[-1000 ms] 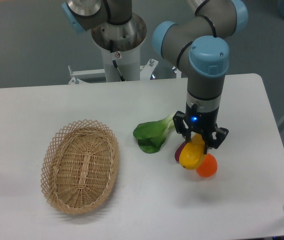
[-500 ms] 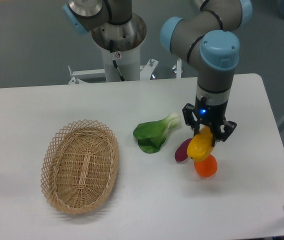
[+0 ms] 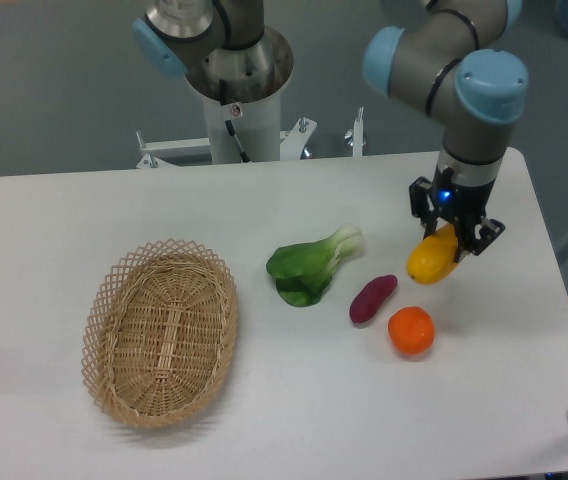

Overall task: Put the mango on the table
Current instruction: 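Lower the yellow mango onto the table beside the sweet potato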

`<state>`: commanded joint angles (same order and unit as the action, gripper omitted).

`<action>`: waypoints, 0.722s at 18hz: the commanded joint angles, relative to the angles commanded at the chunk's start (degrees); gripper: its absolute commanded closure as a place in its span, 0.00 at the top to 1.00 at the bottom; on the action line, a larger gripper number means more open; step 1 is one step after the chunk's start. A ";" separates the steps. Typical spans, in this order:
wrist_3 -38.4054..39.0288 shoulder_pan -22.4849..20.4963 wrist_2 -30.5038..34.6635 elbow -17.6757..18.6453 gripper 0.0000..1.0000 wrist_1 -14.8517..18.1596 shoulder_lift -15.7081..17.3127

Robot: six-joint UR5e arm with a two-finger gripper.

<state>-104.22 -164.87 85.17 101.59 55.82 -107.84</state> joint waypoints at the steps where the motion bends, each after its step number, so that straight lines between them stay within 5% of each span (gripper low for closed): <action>1: -1.15 -0.79 0.00 1.32 0.51 -1.67 -0.26; 4: -1.60 -1.24 0.00 5.27 0.51 -7.73 -2.11; 13: -0.37 -1.07 0.00 7.57 0.53 -8.10 -2.81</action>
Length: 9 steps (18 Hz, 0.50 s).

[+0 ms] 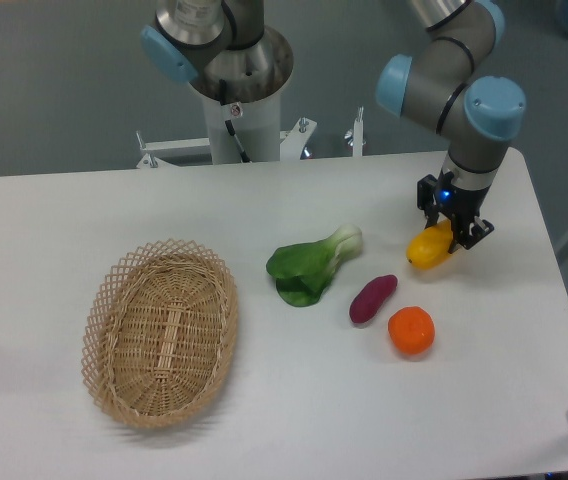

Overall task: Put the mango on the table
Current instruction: 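Lower the yellow mango onto the table beside the sweet potato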

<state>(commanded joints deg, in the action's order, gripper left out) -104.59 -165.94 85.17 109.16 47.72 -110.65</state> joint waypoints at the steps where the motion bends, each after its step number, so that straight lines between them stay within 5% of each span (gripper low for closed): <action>1: 0.09 0.26 0.09 0.00 0.54 0.00 -0.09; 6: 1.59 0.70 0.09 0.27 0.63 -0.09 -0.35; 9: 1.58 0.62 0.00 -0.44 1.00 -0.26 -0.35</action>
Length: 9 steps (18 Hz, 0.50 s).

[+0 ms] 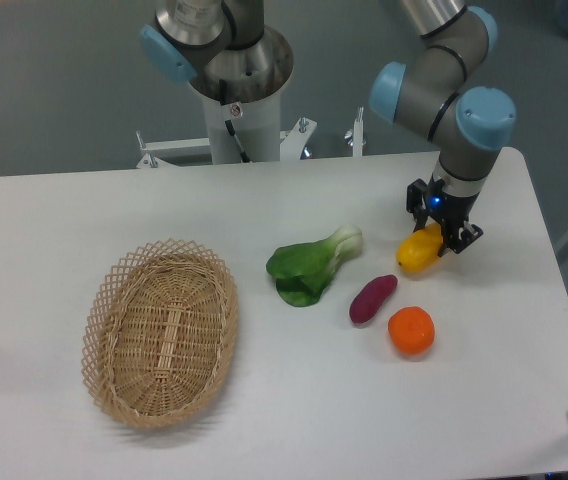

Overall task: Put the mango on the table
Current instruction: 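Open the gripper to release the mango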

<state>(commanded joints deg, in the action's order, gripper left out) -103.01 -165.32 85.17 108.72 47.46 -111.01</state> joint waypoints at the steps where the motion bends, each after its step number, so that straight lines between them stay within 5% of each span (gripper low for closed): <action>1: 0.26 0.00 0.00 -0.09 1.00 0.00 0.00; 9: 1.23 0.17 -1.85 -5.88 1.00 3.06 3.07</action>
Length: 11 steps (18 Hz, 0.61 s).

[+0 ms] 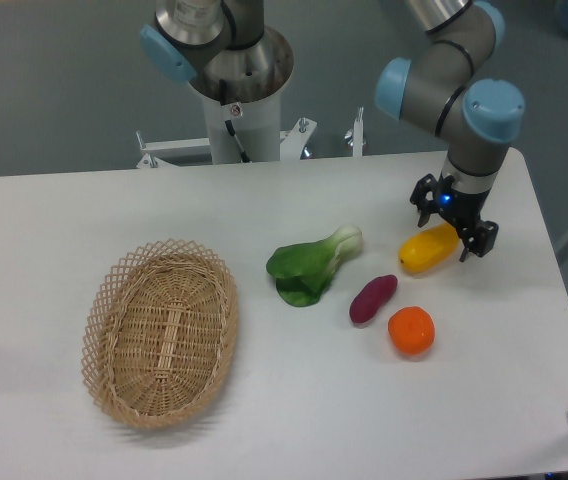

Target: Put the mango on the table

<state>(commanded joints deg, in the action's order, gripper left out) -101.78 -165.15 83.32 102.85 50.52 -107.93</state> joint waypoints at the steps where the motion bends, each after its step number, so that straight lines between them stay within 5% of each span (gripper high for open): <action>1: 0.61 0.18 0.00 -2.10 1.00 2.63 0.00; 6: 5.52 3.42 -0.17 -14.31 1.00 16.17 1.15; 11: 9.49 5.36 -1.22 -20.14 1.00 20.41 0.35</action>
<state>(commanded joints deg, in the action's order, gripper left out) -92.29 -159.79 82.10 82.71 70.93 -107.58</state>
